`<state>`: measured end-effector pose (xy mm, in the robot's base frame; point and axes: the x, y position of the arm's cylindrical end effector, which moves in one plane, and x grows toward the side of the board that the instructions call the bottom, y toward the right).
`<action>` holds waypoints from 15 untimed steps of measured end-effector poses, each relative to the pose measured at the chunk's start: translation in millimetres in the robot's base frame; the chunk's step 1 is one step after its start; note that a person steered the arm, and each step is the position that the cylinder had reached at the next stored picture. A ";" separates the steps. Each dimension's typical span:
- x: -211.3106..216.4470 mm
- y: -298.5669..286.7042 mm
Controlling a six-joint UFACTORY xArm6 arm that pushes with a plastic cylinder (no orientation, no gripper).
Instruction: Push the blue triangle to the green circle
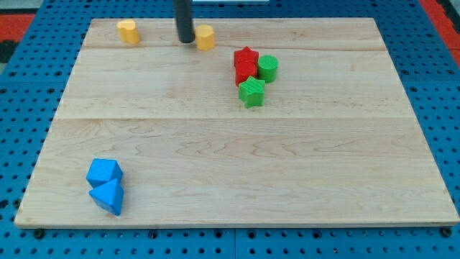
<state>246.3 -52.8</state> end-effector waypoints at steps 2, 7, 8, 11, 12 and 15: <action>2.7 39.8; 114.9 -201.6; 160.9 -243.2; 349.3 -169.2; 349.5 -133.0; 283.3 9.4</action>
<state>529.6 -43.3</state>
